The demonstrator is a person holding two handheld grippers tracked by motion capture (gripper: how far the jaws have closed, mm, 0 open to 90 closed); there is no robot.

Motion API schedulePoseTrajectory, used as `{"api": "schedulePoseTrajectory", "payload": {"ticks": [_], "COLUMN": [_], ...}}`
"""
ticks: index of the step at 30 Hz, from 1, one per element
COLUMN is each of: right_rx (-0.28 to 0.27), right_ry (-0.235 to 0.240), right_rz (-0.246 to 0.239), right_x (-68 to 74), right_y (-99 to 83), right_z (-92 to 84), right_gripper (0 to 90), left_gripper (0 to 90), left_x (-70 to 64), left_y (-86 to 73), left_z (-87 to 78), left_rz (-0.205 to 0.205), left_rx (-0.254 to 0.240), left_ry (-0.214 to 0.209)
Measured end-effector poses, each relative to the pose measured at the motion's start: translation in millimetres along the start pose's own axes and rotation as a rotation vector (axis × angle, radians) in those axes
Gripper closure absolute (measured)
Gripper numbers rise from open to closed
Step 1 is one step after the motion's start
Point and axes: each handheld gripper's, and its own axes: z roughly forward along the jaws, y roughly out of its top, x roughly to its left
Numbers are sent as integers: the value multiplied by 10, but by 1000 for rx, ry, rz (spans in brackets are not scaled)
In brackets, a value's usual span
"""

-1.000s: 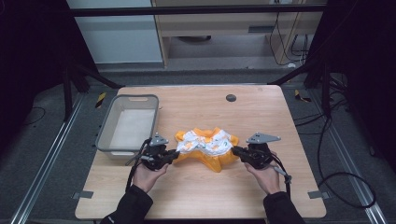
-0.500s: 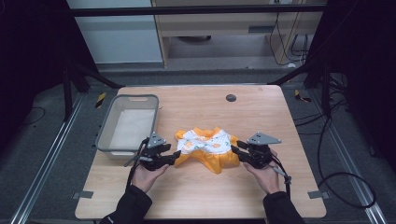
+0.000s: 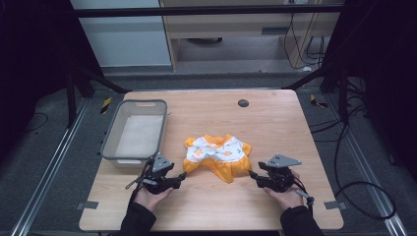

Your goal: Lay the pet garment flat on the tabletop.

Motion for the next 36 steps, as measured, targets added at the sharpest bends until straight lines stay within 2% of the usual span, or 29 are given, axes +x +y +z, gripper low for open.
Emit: {"api": "schedulePoseTrajectory", "payload": {"ticks": [2,6,7,9,12,13,15,18,21,25,27,29,31,32,33,34,36], "right_rx": [8,17,19,35,59,57,48,8,-28,-60,-65,-56,-34,-23,-17,-13,-13], "right_ry": [4,20,24,34,42,40,45,75,101,141,175,200,191,183,165,147,138], "right_rz": [-7,21,19,13,12,13,16,25,18,24,39,49,49,46,38,34,40], "right_x": [9,-9,-15,-10,6,7,11,32,78,136,171,211,235,236,234,225,206], "right_y": [-4,9,13,16,27,32,63,104,120,120,92,29,-39,-72,-99,-123,-136], "right_z": [50,158,195,238,249,238,172,17,-178,-407,-506,-575,-588,-575,-557,-531,-511], "right_gripper": [469,516,543,626,805,848,873,878,875,869,867,863,849,833,790,753,730], "left_gripper": [450,541,617,706,845,860,872,876,875,874,872,869,858,843,780,673,581], "left_x": [-3,-4,2,-3,-19,-29,-51,-82,-101,-106,-125,-152,-188,-197,-202,-203,-197], "left_y": [3,17,21,35,57,66,99,142,152,117,72,-6,-100,-133,-160,-171,-180], "left_z": [59,163,180,203,187,169,97,-42,-264,-479,-536,-537,-485,-461,-434,-425,-444], "left_rz": [0,-19,-25,-53,-45,-40,-33,-26,-29,-50,-53,-54,-53,-46,-50,-51,-45], "left_rx": [18,43,55,83,94,89,62,24,-29,-46,-30,11,66,75,81,71,35], "left_ry": [-6,-16,-27,-45,-51,-52,-62,-76,-116,-165,-181,-189,-180,-166,-147,-137,-112]}}
